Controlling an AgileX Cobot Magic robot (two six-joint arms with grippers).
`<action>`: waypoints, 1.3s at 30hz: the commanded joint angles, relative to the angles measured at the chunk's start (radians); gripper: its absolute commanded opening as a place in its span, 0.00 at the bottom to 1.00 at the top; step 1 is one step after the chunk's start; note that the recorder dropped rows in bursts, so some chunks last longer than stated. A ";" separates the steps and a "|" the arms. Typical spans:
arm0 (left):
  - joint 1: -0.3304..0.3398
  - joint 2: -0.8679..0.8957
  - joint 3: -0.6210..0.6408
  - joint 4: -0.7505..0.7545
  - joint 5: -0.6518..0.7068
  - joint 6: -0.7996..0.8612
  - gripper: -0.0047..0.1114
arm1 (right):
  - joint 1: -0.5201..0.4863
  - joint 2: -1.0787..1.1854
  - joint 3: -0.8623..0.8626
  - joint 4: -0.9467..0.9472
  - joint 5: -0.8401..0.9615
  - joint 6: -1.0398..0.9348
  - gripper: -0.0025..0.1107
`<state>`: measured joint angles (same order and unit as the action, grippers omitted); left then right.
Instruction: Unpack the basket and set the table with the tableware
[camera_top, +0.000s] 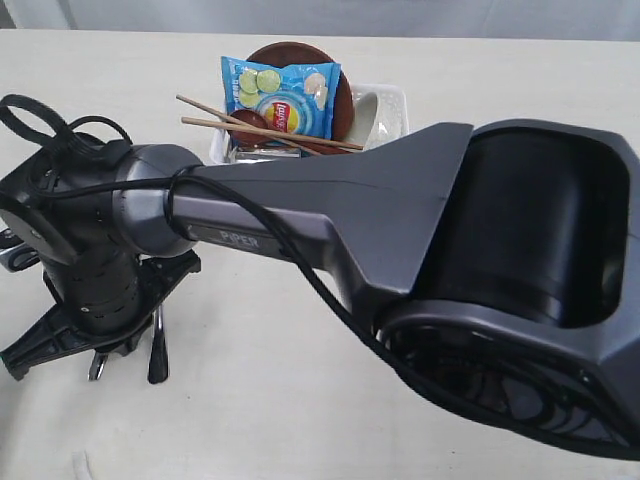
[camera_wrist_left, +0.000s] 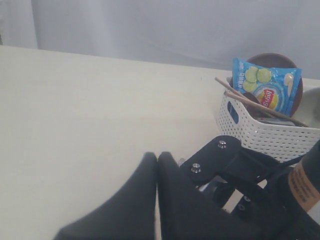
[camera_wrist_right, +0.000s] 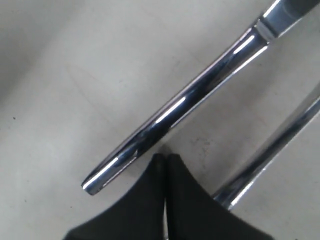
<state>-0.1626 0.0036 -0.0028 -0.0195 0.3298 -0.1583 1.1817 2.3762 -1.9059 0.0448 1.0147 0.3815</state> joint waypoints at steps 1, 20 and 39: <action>0.001 -0.004 0.003 -0.001 -0.011 0.001 0.04 | -0.008 -0.062 0.001 -0.100 0.039 -0.011 0.02; 0.001 -0.004 0.003 -0.001 -0.011 0.001 0.04 | -0.080 -0.092 0.187 -0.017 0.035 -0.046 0.02; 0.001 -0.004 0.003 -0.001 -0.011 0.001 0.04 | -0.073 -0.092 0.188 0.103 0.003 -0.132 0.02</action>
<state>-0.1626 0.0036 -0.0028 -0.0195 0.3298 -0.1583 1.1038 2.2862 -1.7254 0.1218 1.0311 0.2787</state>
